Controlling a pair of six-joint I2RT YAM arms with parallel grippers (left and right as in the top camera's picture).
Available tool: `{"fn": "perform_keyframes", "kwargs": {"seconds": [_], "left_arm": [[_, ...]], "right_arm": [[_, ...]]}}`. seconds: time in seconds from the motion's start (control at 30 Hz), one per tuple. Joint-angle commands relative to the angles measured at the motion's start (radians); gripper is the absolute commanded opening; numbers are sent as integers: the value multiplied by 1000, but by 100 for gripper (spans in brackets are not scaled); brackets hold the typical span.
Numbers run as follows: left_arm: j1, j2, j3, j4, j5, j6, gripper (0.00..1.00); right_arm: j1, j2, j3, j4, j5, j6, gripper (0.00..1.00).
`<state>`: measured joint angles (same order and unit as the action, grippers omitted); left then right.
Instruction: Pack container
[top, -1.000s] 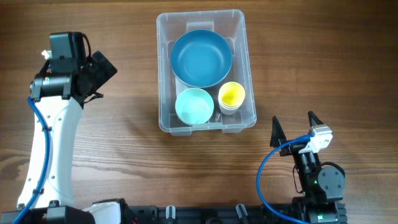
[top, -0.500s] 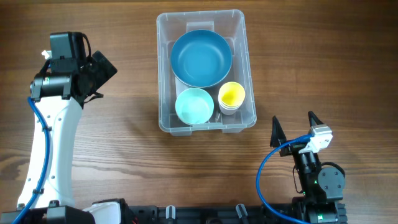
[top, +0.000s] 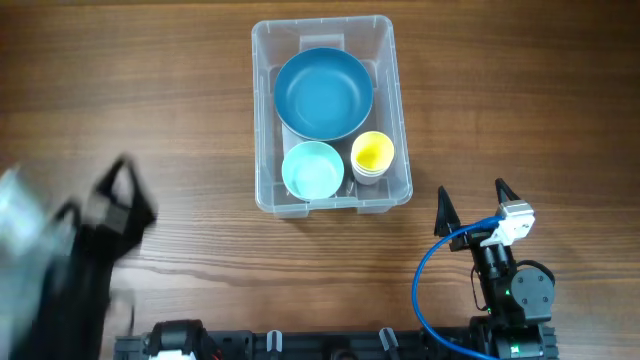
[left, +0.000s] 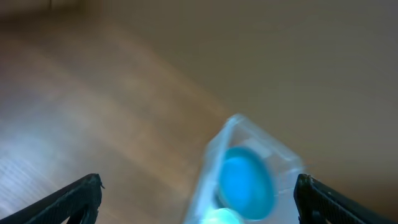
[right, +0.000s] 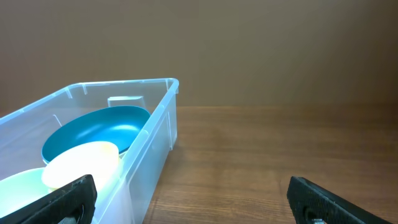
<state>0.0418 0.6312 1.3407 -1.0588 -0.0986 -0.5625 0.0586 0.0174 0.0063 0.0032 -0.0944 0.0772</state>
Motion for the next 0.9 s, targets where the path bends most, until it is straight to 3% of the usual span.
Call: {"fn": "perform_keyframes", "kwargs": {"seconds": [0.0, 0.2, 0.37, 0.57, 0.7, 0.87], "left_arm": [[-6, -284, 0, -41, 19, 5, 100], [-6, -531, 0, -150, 18, 5, 100], [-6, -596, -47, -243, -16, 5, 100], [5, -627, -221, -213, -21, 5, 100], [23, -627, -408, -32, -18, 5, 100], [23, -627, -742, 425, 25, 5, 100]], "right_arm": [[8, -6, -1, 3, -11, 1, 100], [8, -6, -1, 3, -11, 1, 100], [8, -6, -1, 3, -11, 1, 100], [8, -6, -1, 3, -11, 1, 100], [8, -6, -1, 3, -11, 1, 100], [8, -6, -1, 3, -11, 1, 100]]}}
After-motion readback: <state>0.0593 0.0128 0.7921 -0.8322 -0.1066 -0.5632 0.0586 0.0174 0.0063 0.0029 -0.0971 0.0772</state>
